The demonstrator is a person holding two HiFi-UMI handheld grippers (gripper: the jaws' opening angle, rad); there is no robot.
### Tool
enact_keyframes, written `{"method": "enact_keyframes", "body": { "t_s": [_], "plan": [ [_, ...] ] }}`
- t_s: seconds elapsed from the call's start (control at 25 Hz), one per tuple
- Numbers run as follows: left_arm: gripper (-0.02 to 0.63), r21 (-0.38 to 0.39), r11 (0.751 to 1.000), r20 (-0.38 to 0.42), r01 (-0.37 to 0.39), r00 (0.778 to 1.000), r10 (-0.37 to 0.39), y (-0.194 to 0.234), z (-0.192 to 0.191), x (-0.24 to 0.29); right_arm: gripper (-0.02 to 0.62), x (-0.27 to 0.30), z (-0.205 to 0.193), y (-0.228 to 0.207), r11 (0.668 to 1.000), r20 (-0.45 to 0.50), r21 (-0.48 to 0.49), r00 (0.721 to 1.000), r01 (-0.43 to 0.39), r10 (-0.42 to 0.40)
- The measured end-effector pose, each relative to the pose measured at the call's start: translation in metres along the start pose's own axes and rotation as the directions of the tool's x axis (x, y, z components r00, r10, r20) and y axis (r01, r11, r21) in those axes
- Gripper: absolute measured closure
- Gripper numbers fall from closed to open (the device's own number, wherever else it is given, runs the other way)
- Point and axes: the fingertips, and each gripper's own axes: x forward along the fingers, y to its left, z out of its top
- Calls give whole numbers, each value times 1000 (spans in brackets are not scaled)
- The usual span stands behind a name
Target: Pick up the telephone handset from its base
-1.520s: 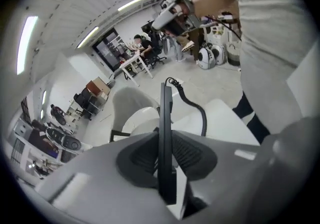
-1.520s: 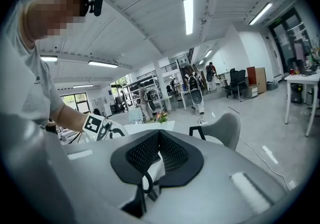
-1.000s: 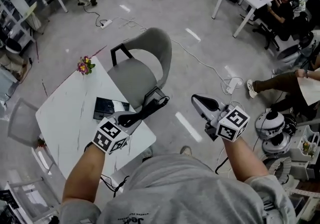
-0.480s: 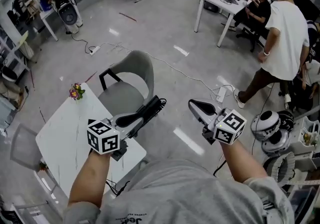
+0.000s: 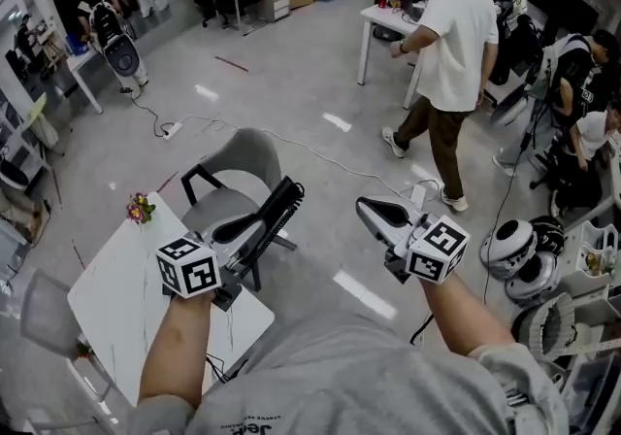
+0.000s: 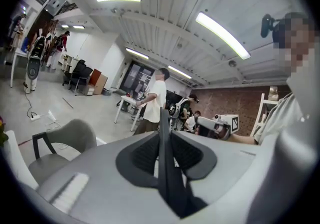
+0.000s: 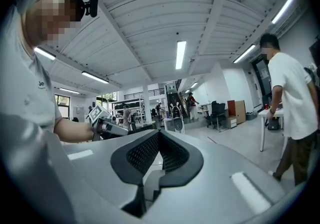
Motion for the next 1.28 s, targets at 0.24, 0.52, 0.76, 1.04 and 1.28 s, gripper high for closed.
{"method": "enact_keyframes", "body": {
  "t_s": [0.24, 0.52, 0.76, 1.04, 1.28],
  "plan": [
    [468, 44, 999, 91, -14, 996, 10, -1, 35, -3, 591, -1, 21, -1, 999, 26, -39, 1000, -1, 2],
    [468, 59, 998, 145, -9, 989, 0, -8, 54, -9, 591, 2, 42, 3, 997, 57, -83, 998, -4, 9],
    [468, 75, 997, 155, -15, 988, 3, -14, 58, -11, 591, 2, 55, 6, 994, 66, -106, 998, -10, 17],
    [468, 91, 995, 160, -37, 987, 23, -12, 55, -18, 591, 5, 52, 11, 994, 61, -110, 998, -19, 26],
    [468, 103, 993, 165, -51, 986, 33, -12, 53, -22, 591, 6, 51, 15, 993, 49, -115, 998, -23, 29]
  ]
}}
